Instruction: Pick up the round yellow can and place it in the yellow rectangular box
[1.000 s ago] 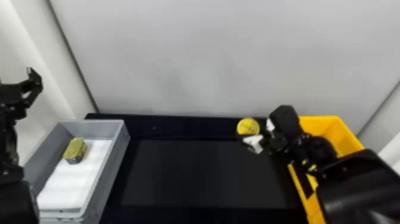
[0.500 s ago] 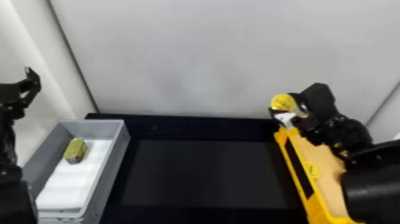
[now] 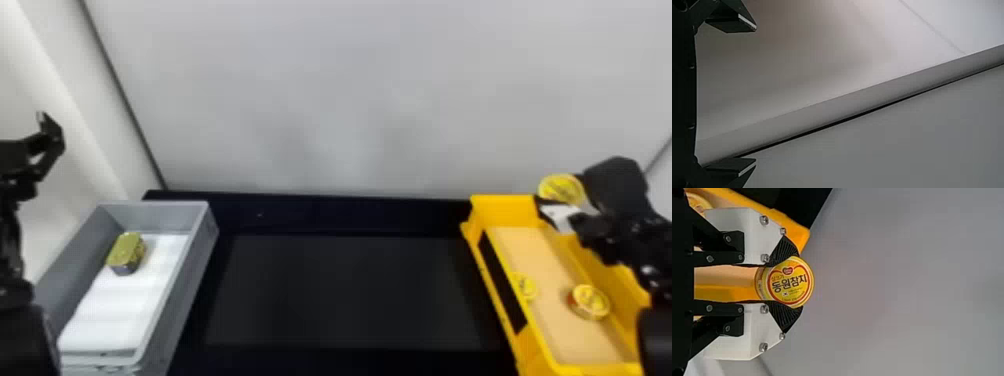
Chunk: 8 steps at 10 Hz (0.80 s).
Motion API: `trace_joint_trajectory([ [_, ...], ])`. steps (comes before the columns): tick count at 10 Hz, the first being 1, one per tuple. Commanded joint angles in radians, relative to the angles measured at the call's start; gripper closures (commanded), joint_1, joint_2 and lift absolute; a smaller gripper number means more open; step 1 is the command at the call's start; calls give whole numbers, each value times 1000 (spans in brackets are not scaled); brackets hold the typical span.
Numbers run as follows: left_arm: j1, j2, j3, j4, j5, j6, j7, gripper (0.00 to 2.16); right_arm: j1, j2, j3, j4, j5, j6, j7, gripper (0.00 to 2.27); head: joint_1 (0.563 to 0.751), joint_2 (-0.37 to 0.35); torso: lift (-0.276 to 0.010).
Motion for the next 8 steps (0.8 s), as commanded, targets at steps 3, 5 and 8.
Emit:
trace_joint_trajectory([
  [3, 6, -3, 12, -13, 0, 0, 0, 84, 82, 15, -115, 108, -89, -47, -82, 846, 694, 14, -56],
  [5, 8, -3, 14, -15, 0, 0, 0, 84, 87, 15, -124, 148, -108, -53, -85, 846, 694, 14, -56],
  [8, 9, -3, 17, -16, 0, -2, 0, 84, 93, 15, -130, 161, -109, -50, -88, 813, 694, 14, -56],
])
